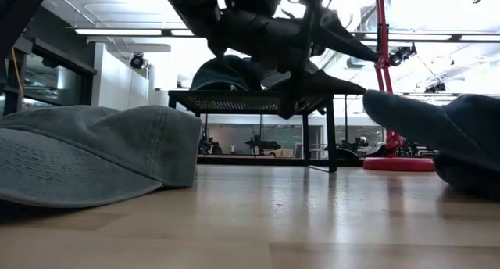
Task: Pick & Place hat
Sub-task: Stack the top blue cap on the blue cap on the shelf
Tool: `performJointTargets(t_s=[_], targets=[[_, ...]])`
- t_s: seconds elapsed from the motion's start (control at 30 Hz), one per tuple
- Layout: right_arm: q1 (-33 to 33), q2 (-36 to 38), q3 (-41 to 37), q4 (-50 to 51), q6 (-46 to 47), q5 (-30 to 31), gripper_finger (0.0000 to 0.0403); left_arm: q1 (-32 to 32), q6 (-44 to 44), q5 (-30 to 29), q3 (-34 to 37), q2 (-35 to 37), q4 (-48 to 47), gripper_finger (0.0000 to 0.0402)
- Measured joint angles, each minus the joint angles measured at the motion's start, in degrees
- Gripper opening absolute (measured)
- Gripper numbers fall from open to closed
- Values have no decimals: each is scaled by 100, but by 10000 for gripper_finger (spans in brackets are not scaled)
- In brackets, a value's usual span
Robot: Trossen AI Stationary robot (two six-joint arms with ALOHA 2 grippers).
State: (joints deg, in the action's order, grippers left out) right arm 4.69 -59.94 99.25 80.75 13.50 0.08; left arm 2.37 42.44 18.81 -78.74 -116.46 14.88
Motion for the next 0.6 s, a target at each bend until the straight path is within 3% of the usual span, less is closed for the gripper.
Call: performJointTargets(t_s=[0.37, 0.6], targets=[[-55, 28, -199, 12, 454, 74, 204, -9, -68, -152, 0, 0, -110, 183], [-831, 218, -1833, 16, 1478, 47, 204, -54, -84, -163, 0, 0, -635, 183]])
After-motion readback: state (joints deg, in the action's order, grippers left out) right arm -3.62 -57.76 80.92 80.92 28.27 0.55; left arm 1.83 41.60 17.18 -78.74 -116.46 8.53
